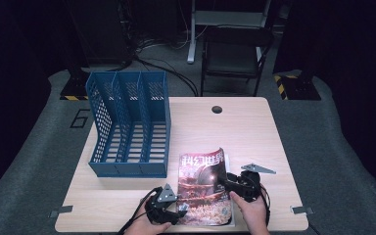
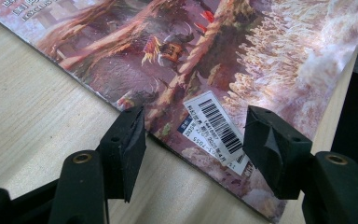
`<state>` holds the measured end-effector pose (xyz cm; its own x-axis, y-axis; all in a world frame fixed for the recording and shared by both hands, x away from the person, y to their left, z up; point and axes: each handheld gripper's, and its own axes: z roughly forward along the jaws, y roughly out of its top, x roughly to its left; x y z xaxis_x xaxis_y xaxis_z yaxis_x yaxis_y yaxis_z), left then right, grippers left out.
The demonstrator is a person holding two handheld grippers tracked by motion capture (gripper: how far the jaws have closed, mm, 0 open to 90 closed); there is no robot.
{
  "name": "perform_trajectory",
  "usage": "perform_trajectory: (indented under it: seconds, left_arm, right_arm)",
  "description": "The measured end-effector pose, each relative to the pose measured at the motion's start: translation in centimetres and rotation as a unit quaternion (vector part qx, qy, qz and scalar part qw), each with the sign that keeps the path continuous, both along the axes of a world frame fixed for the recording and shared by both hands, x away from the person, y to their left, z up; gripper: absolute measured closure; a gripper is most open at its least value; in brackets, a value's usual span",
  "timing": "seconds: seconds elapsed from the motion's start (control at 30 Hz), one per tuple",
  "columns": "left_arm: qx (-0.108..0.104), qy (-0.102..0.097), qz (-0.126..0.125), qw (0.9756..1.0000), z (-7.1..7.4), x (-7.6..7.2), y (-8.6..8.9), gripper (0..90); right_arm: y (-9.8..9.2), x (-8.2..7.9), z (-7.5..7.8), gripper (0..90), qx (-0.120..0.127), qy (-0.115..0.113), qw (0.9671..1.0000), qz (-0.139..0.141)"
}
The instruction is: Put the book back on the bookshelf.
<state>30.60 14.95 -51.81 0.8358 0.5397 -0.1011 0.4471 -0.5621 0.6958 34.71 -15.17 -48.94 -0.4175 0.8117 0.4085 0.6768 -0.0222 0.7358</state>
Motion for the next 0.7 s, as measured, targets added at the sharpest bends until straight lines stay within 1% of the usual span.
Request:
perform_trajectory:
  seconds: [0.07,0.1,0.13,0.17,0.23,0.37,0.4,0.5,0.57,0.6,0.63,0.7]
  left_arm:
    - [0.000,-0.001,-0.001,1.0000,0.0,0.0,0.0,38.9]
    - [0.000,-0.002,-0.001,1.0000,0.0,0.0,0.0,39.0]
    - [0.000,-0.002,0.000,1.0000,0.0,0.0,0.0,39.0]
    - [-0.002,0.000,-0.001,1.0000,0.0,0.0,0.0,39.0]
    - [-0.002,0.002,-0.005,1.0000,0.0,0.0,0.1,39.0]
    - [-0.002,0.003,-0.007,1.0000,0.0,0.0,0.2,39.0]
    - [-0.008,-0.001,0.002,1.0000,-0.1,-0.1,0.0,39.0]
    - [-0.007,-0.004,-0.001,1.0000,-0.2,-0.1,0.1,39.0]
    - [-0.005,-0.008,-0.003,0.9999,-0.2,-0.1,0.2,39.0]
    - [-0.006,-0.004,-0.006,1.0000,-0.1,-0.1,0.2,39.0]
    - [-0.009,-0.001,-0.005,1.0000,-0.1,-0.1,0.2,39.0]
    - [-0.009,-0.002,-0.005,0.9999,-0.2,-0.1,0.2,39.0]
  right_arm:
    - [0.1,0.1,0.0,49.3,-0.001,-0.001,1.0000,0.004]
    - [0.0,0.2,0.0,49.5,0.000,0.001,1.0000,0.003]
    - [-0.3,0.4,-0.2,49.6,0.004,0.009,1.0000,0.001]
    - [-0.3,0.4,-0.2,49.6,0.004,0.009,1.0000,0.001]
    - [-0.6,0.8,-0.6,50.1,0.013,0.017,0.9998,0.000]
    - [-0.5,1.0,-0.8,50.3,0.013,0.019,0.9997,0.001]
    - [-0.4,1.1,-0.9,50.3,0.012,0.020,0.9997,-0.001]
    - [-0.3,1.4,-1.2,50.2,0.007,0.025,0.9997,0.001]
    - [-0.1,1.6,-1.5,50.1,-0.002,0.032,0.9994,0.013]
    - [0.1,1.7,-1.7,50.1,-0.010,0.036,0.9991,0.022]
    - [0.4,1.9,-1.9,49.5,-0.021,0.039,0.9985,0.033]
    - [1.1,1.9,-2.1,48.6,-0.050,0.041,0.9971,0.039]
